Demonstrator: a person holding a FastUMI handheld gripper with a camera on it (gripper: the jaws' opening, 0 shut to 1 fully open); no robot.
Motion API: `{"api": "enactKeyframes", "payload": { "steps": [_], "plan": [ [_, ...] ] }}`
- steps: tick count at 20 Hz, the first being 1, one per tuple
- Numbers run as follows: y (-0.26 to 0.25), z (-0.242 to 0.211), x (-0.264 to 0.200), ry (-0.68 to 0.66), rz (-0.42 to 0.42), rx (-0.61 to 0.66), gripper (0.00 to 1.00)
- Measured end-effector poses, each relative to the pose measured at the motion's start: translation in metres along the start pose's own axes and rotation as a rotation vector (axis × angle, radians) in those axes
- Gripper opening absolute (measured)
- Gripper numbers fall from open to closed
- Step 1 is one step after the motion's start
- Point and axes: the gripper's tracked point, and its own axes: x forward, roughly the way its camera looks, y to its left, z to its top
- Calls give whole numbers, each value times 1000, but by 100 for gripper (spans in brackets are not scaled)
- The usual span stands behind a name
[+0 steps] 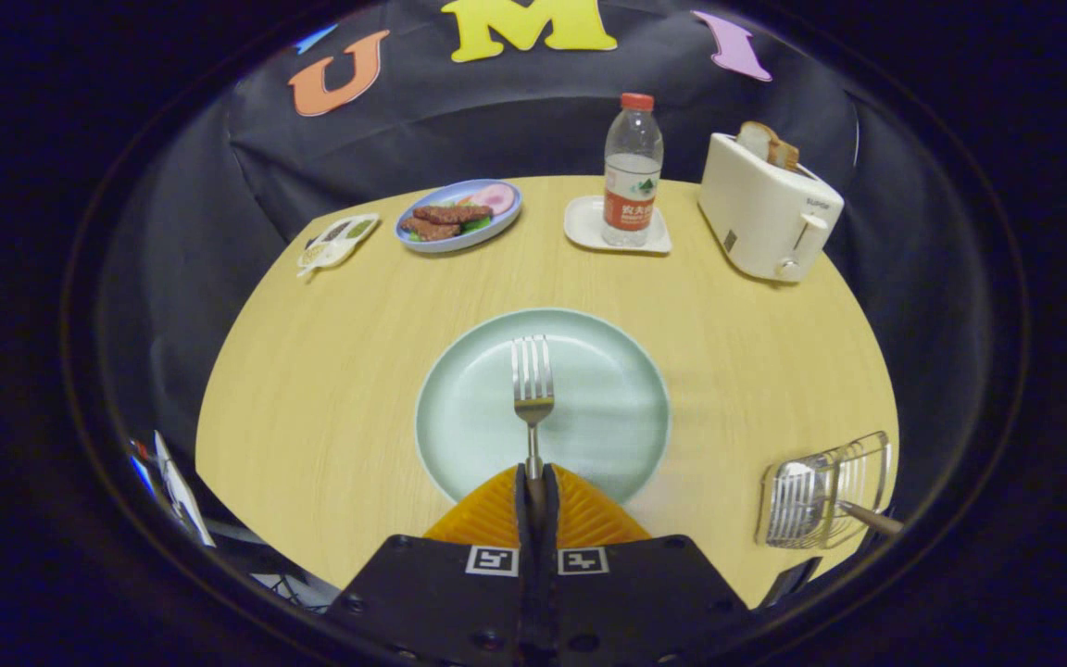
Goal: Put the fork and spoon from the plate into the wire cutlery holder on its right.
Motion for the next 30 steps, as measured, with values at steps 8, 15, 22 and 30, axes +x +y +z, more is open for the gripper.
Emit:
{"api": "enactKeyframes", "payload": {
  "steps": [8,15,22,30],
  "plan": [
    [-123,19,-99,-8,-50,3,1],
    [-189,-16,-127,130,-65,49,0],
    [-204,-45,-116,222,-52,74,1],
    [-208,-61,-101,271,-37,132,9]
  ]
}}
